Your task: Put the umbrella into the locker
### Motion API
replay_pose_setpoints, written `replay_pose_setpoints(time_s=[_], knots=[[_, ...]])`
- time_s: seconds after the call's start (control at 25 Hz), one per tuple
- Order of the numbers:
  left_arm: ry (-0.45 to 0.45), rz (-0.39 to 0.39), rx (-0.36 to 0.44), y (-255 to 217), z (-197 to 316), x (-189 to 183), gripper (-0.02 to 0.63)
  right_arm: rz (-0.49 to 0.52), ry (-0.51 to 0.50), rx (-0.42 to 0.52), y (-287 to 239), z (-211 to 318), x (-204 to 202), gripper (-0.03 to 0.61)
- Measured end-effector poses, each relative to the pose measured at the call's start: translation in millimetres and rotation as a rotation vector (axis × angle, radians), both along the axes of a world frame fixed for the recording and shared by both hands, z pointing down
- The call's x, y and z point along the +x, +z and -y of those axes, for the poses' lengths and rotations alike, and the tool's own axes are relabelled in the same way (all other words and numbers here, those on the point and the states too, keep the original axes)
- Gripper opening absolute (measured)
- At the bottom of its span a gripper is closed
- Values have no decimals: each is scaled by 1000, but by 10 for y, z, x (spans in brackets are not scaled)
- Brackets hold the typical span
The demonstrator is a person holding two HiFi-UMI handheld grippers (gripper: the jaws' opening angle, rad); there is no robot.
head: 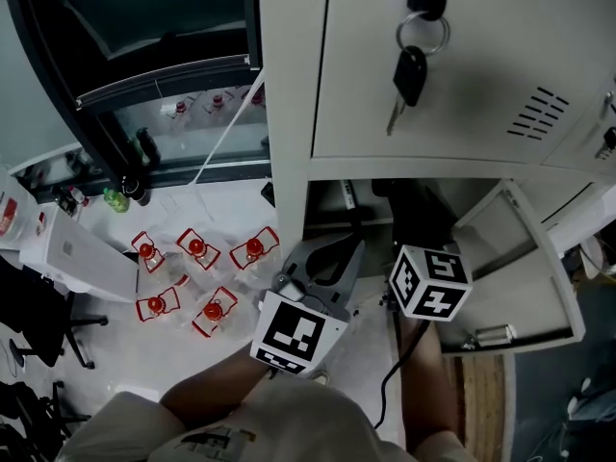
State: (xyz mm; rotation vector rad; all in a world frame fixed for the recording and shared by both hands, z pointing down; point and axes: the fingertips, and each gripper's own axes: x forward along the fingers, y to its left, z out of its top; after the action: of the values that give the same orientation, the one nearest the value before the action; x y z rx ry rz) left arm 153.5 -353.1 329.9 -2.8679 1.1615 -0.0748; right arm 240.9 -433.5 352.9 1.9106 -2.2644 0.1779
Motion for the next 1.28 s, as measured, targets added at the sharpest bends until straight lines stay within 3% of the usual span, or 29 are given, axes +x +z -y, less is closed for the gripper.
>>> replay_pose_setpoints(time_s=[0.28,0.76,1.04,1.28], knots=[[5,-2,1,-7,-12,-16,9,-28,30,87,-125,26,31,55],[27,-5,19,-85,-64,7,8,-23,24,91,-161,-154,45,57],[44,-16,58,-264,-122,36,8,-30,4,118,-330,-313,27,57],[56,-9,128,-461,-178,-8,8,-41,-4,194,-639,-521,-14,44]])
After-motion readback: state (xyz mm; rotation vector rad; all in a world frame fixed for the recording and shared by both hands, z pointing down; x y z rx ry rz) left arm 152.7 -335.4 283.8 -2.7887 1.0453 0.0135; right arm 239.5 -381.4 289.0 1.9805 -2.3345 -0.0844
